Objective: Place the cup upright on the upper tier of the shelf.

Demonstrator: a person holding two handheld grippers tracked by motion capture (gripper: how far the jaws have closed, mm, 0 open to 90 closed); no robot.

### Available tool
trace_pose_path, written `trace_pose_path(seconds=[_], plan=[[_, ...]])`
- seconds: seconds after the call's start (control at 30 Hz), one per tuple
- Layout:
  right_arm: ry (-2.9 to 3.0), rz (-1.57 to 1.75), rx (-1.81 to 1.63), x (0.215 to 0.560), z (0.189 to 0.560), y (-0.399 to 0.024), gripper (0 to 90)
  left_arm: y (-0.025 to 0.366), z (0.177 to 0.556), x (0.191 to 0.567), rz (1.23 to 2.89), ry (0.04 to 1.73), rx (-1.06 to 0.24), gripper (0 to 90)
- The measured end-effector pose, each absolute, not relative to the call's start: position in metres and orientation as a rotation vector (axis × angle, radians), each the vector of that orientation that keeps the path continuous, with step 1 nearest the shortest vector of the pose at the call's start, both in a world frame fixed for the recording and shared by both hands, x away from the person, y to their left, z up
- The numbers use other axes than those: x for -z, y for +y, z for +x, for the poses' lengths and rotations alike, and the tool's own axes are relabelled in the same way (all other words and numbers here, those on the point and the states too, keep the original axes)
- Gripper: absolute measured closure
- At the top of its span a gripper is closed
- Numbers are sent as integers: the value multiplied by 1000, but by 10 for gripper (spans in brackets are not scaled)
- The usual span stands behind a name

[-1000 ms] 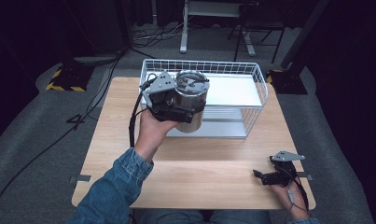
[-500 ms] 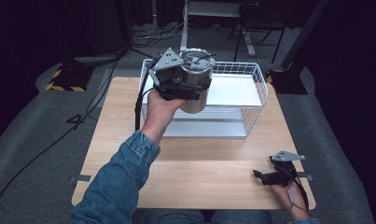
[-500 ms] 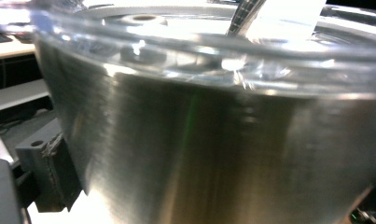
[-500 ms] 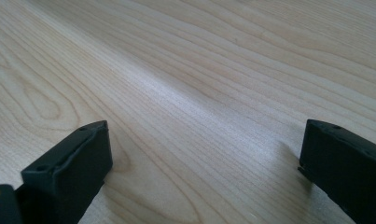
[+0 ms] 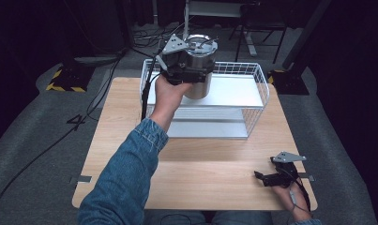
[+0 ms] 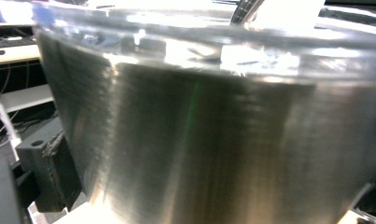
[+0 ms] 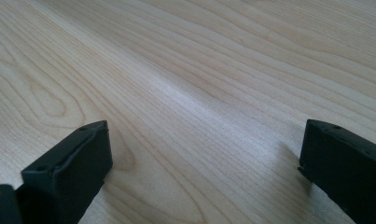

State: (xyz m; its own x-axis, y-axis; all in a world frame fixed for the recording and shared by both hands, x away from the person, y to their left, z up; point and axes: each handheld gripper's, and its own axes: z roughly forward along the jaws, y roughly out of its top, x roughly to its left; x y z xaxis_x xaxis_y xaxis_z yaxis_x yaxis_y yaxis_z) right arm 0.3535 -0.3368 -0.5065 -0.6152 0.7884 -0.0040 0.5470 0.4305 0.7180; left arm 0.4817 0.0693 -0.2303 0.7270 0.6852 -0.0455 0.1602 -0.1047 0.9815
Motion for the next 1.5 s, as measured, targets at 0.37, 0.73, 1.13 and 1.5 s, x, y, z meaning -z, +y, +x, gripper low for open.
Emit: trace_pose_path(seconds=[0.37, 0.73, 1.13, 1.5], plan=[[2353, 1137, -994, 506, 353, -337, 27, 61, 510, 243, 1651, 749, -524, 33], [2356, 1129, -995, 506, 353, -336, 34, 50, 516, 252, 1647, 787, -520, 33], [2356, 1127, -996, 506, 353, -336, 35, 45, 519, 259, 1665, 817, -544, 32], [2355, 1126, -997, 506, 353, -336, 38, 44, 519, 263, 1655, 811, -567, 33]])
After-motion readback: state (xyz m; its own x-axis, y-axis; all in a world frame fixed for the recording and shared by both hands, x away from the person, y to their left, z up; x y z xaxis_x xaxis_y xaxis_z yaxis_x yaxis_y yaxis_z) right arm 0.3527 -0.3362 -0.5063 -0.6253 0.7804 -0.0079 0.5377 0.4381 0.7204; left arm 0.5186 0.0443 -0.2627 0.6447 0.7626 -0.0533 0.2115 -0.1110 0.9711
